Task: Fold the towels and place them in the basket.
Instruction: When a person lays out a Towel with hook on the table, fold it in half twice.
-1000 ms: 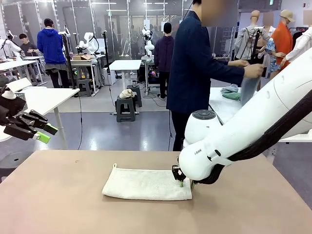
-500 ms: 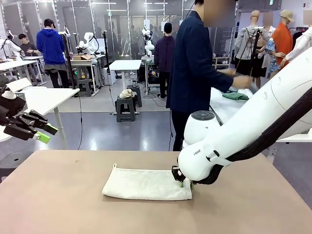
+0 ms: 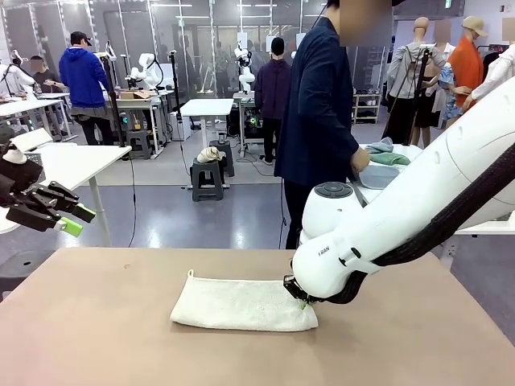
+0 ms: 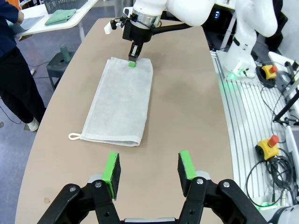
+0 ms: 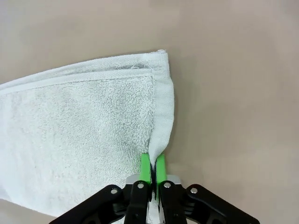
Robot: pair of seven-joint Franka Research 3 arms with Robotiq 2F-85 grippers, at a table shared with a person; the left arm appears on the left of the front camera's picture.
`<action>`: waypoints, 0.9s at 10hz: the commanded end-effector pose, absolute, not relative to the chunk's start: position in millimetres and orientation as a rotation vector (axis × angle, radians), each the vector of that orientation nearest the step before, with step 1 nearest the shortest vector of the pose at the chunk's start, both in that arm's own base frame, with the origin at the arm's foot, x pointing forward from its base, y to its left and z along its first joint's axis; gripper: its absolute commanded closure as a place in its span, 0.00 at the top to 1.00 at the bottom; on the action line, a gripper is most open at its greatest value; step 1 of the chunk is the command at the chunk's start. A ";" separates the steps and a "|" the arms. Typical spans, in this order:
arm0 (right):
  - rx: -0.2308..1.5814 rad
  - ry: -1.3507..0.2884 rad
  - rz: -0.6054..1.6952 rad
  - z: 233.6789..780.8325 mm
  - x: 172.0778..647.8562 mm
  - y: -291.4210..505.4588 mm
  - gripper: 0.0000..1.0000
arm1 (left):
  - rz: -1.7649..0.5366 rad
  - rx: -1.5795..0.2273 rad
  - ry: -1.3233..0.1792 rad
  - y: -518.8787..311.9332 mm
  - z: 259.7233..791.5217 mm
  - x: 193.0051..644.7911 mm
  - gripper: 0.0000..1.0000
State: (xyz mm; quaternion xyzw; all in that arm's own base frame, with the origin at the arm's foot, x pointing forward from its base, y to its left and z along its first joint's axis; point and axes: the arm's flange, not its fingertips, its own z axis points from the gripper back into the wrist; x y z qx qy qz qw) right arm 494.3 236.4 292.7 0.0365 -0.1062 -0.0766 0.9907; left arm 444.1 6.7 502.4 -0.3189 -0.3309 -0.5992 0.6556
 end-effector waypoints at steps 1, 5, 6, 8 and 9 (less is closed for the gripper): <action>0.057 -0.212 -0.193 282.9 496.3 239.6 0.00 | -1.360 -0.726 -0.754 6.7 503.2 443.8 0.64; 0.055 -0.244 -0.127 299.9 498.1 214.4 0.00 | -1.360 -0.726 -0.754 6.7 503.2 443.8 0.64; 0.051 -0.251 -0.117 309.6 499.1 205.5 0.00 | -1.360 -0.726 -0.754 6.7 503.2 443.8 0.64; 0.040 -0.246 -0.096 317.3 500.6 198.0 0.00 | -1.360 -0.726 -0.754 6.7 503.2 443.8 0.64; 0.036 -0.241 -0.090 319.0 501.0 197.9 0.00 | -1.360 -0.726 -0.754 6.7 503.2 443.8 0.64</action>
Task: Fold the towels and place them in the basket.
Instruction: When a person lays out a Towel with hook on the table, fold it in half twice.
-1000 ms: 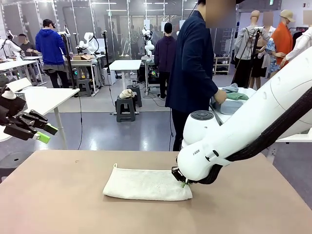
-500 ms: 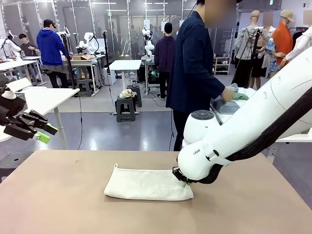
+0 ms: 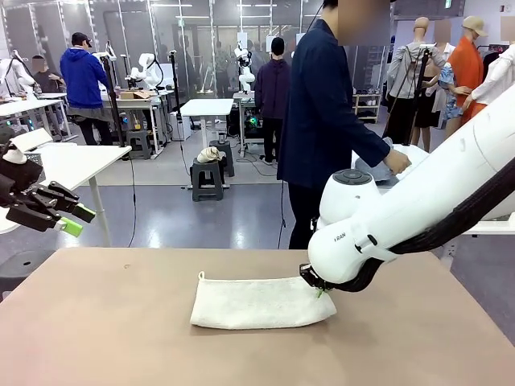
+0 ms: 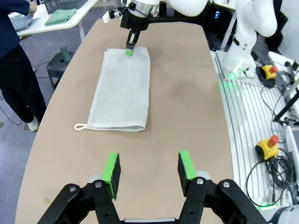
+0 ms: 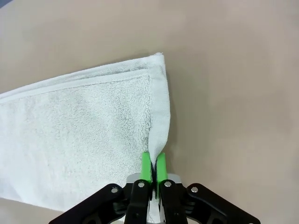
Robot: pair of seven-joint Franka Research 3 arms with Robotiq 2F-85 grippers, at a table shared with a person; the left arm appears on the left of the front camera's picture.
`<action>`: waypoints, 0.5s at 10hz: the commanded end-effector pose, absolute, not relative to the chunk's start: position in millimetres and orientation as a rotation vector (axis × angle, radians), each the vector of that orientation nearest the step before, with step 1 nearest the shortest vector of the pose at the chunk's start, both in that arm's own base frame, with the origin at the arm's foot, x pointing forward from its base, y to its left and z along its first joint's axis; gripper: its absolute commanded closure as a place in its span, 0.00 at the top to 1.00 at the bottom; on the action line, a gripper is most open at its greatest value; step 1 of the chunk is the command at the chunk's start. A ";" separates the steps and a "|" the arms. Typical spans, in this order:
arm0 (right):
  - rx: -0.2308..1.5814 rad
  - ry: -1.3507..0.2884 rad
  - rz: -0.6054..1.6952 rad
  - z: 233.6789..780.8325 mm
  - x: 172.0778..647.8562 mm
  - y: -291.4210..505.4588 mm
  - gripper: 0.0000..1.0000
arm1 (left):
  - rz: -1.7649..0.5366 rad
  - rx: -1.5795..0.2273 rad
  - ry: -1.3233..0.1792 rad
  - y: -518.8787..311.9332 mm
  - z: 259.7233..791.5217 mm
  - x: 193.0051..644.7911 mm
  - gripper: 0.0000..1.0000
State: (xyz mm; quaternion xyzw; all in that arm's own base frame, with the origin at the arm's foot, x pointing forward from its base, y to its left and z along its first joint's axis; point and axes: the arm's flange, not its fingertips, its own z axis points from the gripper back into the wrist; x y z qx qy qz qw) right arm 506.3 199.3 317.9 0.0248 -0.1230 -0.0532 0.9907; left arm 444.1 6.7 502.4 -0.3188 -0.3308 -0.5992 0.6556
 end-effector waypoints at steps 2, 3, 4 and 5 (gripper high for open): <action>0.031 -0.237 -0.072 328.0 498.2 203.1 0.00 | -1.360 -0.726 -0.754 6.7 503.2 443.8 0.64; 0.026 -0.249 -0.056 335.7 495.4 207.9 0.00 | -1.360 -0.726 -0.754 6.7 503.2 443.8 0.64; 0.014 -0.271 -0.041 347.8 493.1 214.4 0.00 | -1.360 -0.726 -0.754 6.7 503.2 443.8 0.64; 0.006 -0.298 -0.021 363.7 492.8 222.2 0.00 | -1.360 -0.726 -0.754 6.7 503.2 443.8 0.64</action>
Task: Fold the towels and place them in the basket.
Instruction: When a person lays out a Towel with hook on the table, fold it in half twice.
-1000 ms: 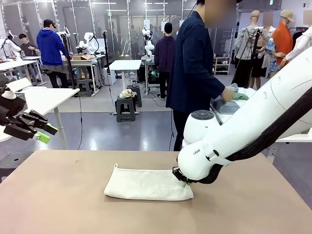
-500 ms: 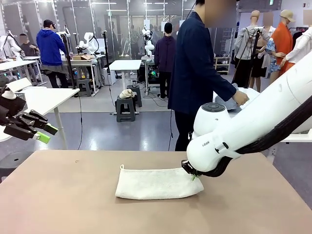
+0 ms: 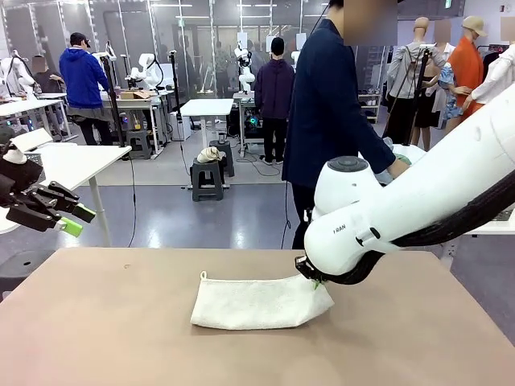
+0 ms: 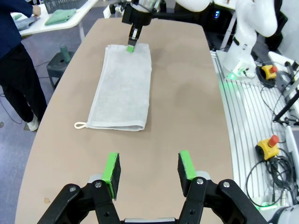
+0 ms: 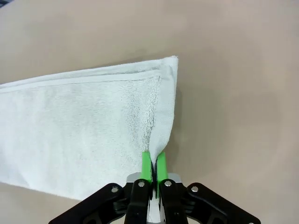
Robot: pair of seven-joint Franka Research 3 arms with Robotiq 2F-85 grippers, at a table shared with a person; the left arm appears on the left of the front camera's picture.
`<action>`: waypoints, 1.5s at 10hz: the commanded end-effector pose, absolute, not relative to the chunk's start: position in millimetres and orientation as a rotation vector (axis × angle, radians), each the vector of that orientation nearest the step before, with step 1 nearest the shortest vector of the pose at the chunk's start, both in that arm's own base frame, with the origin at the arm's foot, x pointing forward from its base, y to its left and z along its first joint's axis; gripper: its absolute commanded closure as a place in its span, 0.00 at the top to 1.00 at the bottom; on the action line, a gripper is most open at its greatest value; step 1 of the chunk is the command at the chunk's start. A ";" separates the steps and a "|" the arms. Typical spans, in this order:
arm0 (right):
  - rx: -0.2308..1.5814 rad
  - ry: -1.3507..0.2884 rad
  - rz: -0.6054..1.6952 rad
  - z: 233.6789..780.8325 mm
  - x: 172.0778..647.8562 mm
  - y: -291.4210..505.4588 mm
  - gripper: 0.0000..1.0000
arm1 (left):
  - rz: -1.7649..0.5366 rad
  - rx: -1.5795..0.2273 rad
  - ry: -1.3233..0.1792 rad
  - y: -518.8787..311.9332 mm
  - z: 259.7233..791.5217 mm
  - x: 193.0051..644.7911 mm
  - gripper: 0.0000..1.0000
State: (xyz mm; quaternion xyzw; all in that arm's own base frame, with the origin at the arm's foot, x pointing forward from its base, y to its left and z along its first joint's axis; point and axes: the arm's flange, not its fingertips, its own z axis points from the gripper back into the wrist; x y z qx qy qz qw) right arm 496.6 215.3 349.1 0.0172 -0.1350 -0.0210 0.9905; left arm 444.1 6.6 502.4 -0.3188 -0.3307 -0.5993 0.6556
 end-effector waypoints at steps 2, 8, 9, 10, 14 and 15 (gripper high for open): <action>-0.009 -0.327 0.015 387.3 498.6 238.7 0.00 | -1.360 -0.726 -0.754 6.7 503.2 443.8 0.64; -0.119 -0.313 0.088 410.2 511.5 347.8 0.00 | -1.360 -0.726 -0.754 6.7 503.2 443.8 0.64; -0.130 -0.293 0.082 404.0 513.4 369.6 0.00 | -1.360 -0.726 -0.754 6.7 503.2 443.8 0.64; -0.137 -0.281 0.062 397.6 513.3 387.3 0.00 | -1.360 -0.726 -0.754 6.7 503.2 443.8 0.64; -0.083 -0.241 0.031 376.9 501.2 446.1 0.00 | -1.360 -0.726 -0.754 6.7 503.2 443.8 0.64; -0.075 -0.242 0.033 373.8 497.2 454.7 0.00 | -1.360 -0.726 -0.754 6.7 503.2 443.8 0.64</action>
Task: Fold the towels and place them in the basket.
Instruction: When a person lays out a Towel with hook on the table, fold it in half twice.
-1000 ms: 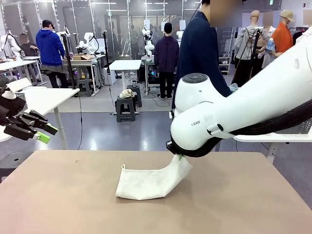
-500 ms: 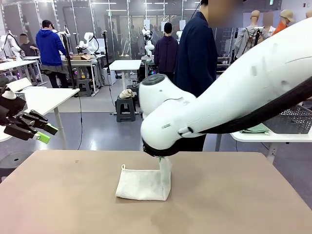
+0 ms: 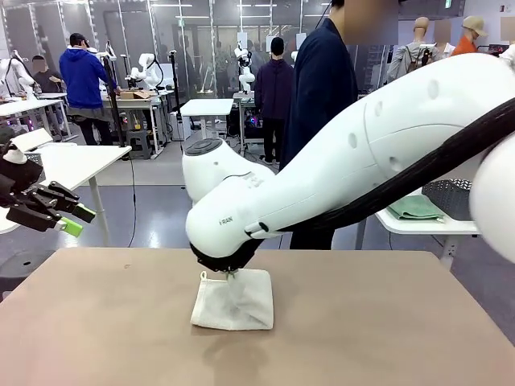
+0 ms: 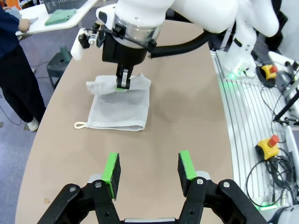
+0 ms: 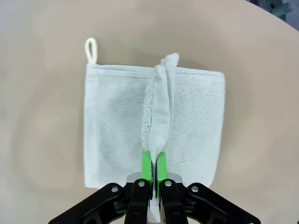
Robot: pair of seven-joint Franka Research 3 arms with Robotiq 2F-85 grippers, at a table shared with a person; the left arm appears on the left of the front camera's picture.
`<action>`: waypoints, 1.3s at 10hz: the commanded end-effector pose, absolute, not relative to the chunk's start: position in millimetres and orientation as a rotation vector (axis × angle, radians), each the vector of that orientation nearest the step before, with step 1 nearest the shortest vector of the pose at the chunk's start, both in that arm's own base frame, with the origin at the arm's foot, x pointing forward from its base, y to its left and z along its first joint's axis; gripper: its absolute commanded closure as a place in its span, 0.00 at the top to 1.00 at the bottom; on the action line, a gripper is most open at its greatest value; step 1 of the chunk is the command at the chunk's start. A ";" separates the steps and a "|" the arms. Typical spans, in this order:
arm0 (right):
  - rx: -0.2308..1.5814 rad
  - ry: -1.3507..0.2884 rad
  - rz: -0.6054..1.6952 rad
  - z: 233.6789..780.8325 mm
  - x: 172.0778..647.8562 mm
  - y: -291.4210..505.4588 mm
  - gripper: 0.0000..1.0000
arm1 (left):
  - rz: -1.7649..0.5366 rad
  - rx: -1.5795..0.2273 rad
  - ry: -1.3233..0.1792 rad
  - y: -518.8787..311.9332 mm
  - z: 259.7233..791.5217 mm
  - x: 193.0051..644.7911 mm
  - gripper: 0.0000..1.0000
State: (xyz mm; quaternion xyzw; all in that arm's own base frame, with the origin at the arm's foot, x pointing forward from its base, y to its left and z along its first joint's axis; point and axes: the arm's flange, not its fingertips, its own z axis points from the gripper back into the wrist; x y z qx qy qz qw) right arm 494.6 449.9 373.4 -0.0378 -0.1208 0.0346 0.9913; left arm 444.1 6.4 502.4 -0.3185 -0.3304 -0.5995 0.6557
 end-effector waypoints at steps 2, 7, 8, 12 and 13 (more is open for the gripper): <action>-0.054 -0.255 0.001 367.3 493.3 469.4 0.00 | -1.360 -0.726 -0.754 6.7 503.2 443.8 0.64; 0.004 -0.308 -0.107 348.5 496.8 480.9 0.00 | -1.360 -0.726 -0.754 6.7 503.2 443.8 0.64; -0.002 -0.306 -0.096 344.3 496.2 482.9 0.00 | -1.360 -0.726 -0.754 6.7 503.2 443.8 0.64; 0.001 -0.294 -0.097 335.2 494.9 486.0 0.25 | -1.360 -0.726 -0.754 6.7 503.2 443.8 0.64; 0.014 -0.299 -0.105 335.3 494.4 485.7 0.45 | -1.360 -0.726 -0.754 6.7 503.2 443.8 0.64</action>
